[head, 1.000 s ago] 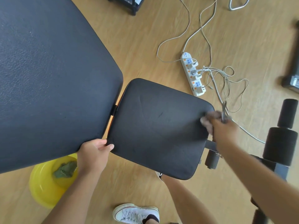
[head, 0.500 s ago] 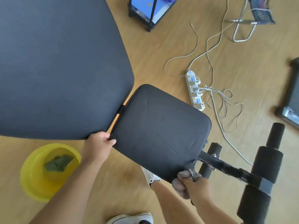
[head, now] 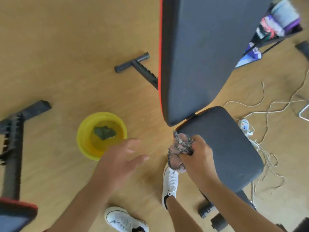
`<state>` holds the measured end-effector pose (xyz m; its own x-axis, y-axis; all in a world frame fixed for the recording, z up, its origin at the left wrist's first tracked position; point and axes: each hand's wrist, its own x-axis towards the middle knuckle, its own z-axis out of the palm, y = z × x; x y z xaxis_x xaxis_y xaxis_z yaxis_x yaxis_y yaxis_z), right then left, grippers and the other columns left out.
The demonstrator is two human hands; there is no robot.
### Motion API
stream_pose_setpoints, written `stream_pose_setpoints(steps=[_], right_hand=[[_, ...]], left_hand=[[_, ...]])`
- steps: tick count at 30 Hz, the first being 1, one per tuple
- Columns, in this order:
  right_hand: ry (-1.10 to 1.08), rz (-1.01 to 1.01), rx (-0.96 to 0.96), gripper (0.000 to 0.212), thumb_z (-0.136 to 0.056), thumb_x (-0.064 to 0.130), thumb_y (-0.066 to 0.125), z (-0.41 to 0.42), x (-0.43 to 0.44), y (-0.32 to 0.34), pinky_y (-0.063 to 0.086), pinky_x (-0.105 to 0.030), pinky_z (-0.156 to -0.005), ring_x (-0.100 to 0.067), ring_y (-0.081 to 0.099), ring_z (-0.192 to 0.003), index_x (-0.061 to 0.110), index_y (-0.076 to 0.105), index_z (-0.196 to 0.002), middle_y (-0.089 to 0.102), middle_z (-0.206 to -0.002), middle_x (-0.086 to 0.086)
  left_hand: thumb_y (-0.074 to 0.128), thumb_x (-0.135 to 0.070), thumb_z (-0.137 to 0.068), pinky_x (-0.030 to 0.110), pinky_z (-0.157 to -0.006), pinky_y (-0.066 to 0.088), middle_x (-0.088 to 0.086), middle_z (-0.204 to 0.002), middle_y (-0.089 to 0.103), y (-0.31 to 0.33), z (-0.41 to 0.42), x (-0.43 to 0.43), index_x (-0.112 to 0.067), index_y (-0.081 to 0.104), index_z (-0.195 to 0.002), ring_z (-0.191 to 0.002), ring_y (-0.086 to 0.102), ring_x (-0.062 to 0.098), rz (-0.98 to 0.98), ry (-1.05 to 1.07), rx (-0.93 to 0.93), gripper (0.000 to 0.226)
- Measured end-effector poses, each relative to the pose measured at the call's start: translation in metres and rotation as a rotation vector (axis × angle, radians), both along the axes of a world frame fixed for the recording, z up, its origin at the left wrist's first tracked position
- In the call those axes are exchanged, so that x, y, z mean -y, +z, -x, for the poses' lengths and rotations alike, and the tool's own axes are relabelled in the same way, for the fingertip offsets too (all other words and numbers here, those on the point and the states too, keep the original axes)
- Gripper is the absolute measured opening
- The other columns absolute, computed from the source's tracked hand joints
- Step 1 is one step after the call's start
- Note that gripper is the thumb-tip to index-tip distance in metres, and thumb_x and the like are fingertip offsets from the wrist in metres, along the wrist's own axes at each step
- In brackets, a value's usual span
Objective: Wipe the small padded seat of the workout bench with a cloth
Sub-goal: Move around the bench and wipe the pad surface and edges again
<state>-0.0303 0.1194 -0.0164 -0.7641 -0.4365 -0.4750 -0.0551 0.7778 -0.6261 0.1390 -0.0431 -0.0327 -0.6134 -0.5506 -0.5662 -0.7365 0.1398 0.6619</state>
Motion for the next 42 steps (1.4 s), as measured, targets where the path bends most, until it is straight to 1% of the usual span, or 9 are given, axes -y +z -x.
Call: stream_pose_setpoints(steps=[5,10,15,18,23,29,32,37,42], right_hand=[[0.369,0.137,0.026,0.052,-0.082,-0.010,0.066,-0.093,0.087,0.006,0.040,-0.006,-0.056,0.012,0.056,-0.070,0.037,0.045,-0.076,0.055,-0.078,0.011],[0.712,0.206,0.045,0.029,-0.078,0.003,0.059,-0.196,0.134,-0.011,0.044,-0.011,-0.069,-0.008,0.059,-0.082,0.021,0.070,-0.099,0.058,-0.093,0.005],[1.064,-0.039,-0.037,0.040,-0.090,0.011,0.057,-0.297,0.140,-0.043,0.055,-0.045,-0.075,-0.036,0.067,-0.091,0.018,0.046,-0.128,0.054,-0.121,-0.003],[1.139,-0.090,-0.063,0.053,-0.095,0.016,0.055,-0.356,0.131,-0.056,0.046,-0.036,-0.069,-0.037,0.066,-0.095,0.021,0.034,-0.143,0.043,-0.132,-0.002],[1.291,0.025,-0.146,0.048,-0.082,-0.008,0.067,-0.423,0.113,-0.083,0.043,-0.019,-0.073,-0.019,0.061,-0.096,0.016,0.058,-0.123,0.034,-0.124,-0.003],[1.450,0.170,-0.321,0.065,-0.070,-0.018,0.067,-0.457,0.111,-0.098,0.053,-0.034,-0.080,-0.023,0.053,-0.091,0.018,0.072,-0.124,0.047,-0.099,0.000],[1.535,0.152,-0.610,0.061,-0.069,-0.002,0.069,-0.463,0.110,-0.102,0.050,-0.043,-0.078,-0.031,0.052,-0.089,0.016,0.070,-0.128,0.056,-0.094,-0.005],[1.511,0.121,-0.484,0.059,-0.089,0.022,0.075,-0.474,0.087,-0.097,0.050,-0.031,-0.082,-0.025,0.048,-0.096,0.009,0.058,-0.144,0.053,-0.106,-0.007],[1.326,0.127,-0.333,0.031,-0.089,0.010,0.079,-0.512,0.061,-0.107,0.048,-0.011,-0.069,-0.016,0.054,-0.081,0.010,0.073,-0.119,0.059,-0.093,-0.002]], left_hand=[[0.065,-0.078,-0.058,0.036,-0.091,0.054,-0.025,-0.101,0.072,0.002,-0.121,0.036,-0.051,0.071,-0.101,-0.100,0.067,-0.003,0.031,0.249,0.071,0.051],[0.074,-0.068,-0.066,0.029,-0.079,0.055,-0.025,-0.086,0.073,-0.003,-0.250,0.038,-0.050,0.070,-0.091,-0.079,0.068,-0.001,0.024,0.394,0.143,0.032],[0.073,-0.068,-0.068,0.022,-0.064,0.049,-0.033,-0.079,0.067,-0.006,-0.369,0.025,-0.045,0.075,-0.084,-0.071,0.065,-0.005,-0.153,0.241,0.307,0.028],[0.072,-0.070,-0.065,0.019,-0.064,0.045,-0.028,-0.074,0.068,-0.014,-0.445,0.008,-0.046,0.075,-0.081,-0.072,0.063,-0.007,-0.221,0.232,0.403,0.029],[0.077,-0.063,-0.069,0.025,-0.068,0.050,-0.012,-0.072,0.071,-0.025,-0.569,-0.034,-0.047,0.074,-0.082,-0.065,0.065,0.004,-0.330,0.364,0.484,0.021],[0.070,-0.088,-0.048,0.036,-0.077,0.056,-0.010,-0.065,0.074,-0.045,-0.685,-0.113,-0.046,0.075,-0.086,-0.059,0.073,0.008,-0.382,0.570,0.487,0.057],[0.079,-0.068,-0.065,0.035,-0.073,0.055,-0.009,-0.066,0.074,-0.051,-0.705,-0.150,-0.040,0.078,-0.092,-0.058,0.073,0.010,-0.414,0.673,0.459,0.039],[0.080,-0.070,-0.060,0.029,-0.068,0.054,-0.011,-0.090,0.077,-0.066,-0.696,-0.195,-0.038,0.073,-0.105,-0.070,0.073,0.001,-0.442,0.898,0.295,0.056],[0.083,-0.064,-0.048,0.034,-0.089,0.056,-0.017,-0.115,0.069,-0.081,-0.674,-0.219,-0.045,0.063,-0.121,-0.089,0.072,-0.007,-0.551,1.038,0.104,0.078]])
